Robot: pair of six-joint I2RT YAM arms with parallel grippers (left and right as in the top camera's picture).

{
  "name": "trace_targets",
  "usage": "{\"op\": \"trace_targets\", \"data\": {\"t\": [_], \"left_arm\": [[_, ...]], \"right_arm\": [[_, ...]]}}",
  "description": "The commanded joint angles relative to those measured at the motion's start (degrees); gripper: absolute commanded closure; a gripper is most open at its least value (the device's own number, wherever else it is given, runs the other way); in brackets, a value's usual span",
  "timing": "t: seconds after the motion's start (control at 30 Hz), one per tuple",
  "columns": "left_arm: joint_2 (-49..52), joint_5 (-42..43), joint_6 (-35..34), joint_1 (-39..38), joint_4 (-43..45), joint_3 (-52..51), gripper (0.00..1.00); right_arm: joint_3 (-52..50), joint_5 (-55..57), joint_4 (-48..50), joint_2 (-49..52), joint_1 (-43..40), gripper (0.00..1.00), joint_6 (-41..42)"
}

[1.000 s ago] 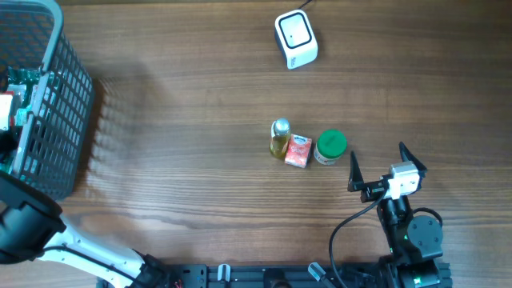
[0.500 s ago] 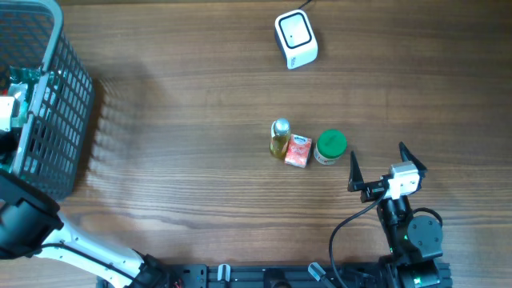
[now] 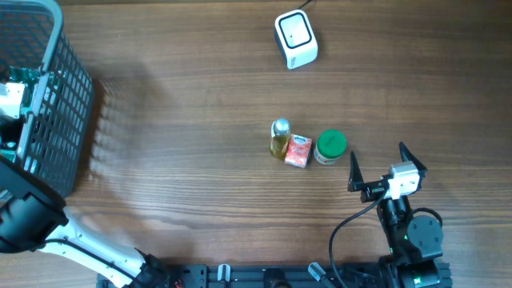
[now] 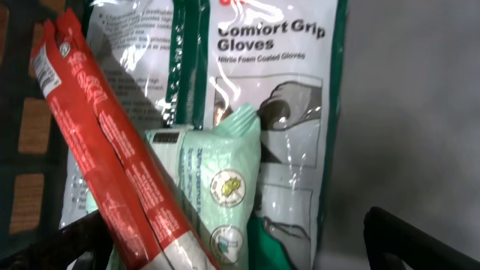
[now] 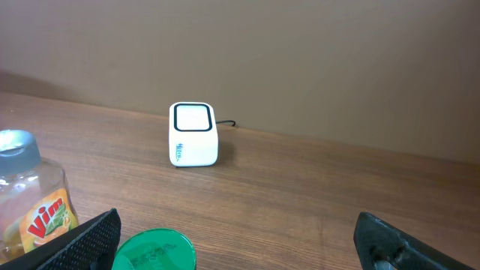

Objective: Scan the item barcode
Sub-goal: 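Reach the left gripper into the basket and grasp the green glove package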

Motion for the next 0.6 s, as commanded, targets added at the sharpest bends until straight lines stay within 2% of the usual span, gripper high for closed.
{"op": "trace_targets", "data": {"t": [0.0, 0.2, 0.3, 0.37, 0.47, 0.53, 0.57], "left_arm": [[-0.1, -1.4, -0.5, 0.3, -0.6, 0.1, 0.00], [1.0, -2.3, -3.4, 1.1, -0.2, 0.0, 0.00], [2.6, -2.7, -5.2, 2.2, -0.1, 0.0, 0.04], [3.9, -2.8, -6.5, 2.8, -0.1, 0.0, 0.12], [5.0, -2.7, -6.6, 3.2, -0.6, 0.0, 0.49], [5.0, -2.7, -8.0, 3.2, -0.4, 0.0, 0.59], [4.7, -2.7, -8.3, 3.1, -0.4, 0.0, 0.75]], "right_arm": [[0.0, 0.1, 0.2, 0.0, -0.2, 0.00, -0.3], [0.0, 0.1, 0.2, 0.0, -0.2, 0.00, -0.3], [0.0, 0.1, 0.2, 0.0, -0.2, 0.00, -0.3], [0.0, 0.1, 0.2, 0.1, -0.2, 0.00, -0.3], [0.0, 0.1, 0.2, 0.0, -0.2, 0.00, -0.3], [0.0, 0.1, 0.2, 0.0, -0.2, 0.00, -0.3], [0.0, 0.1, 0.2, 0.1, -0.2, 0.00, -0.3]]}}
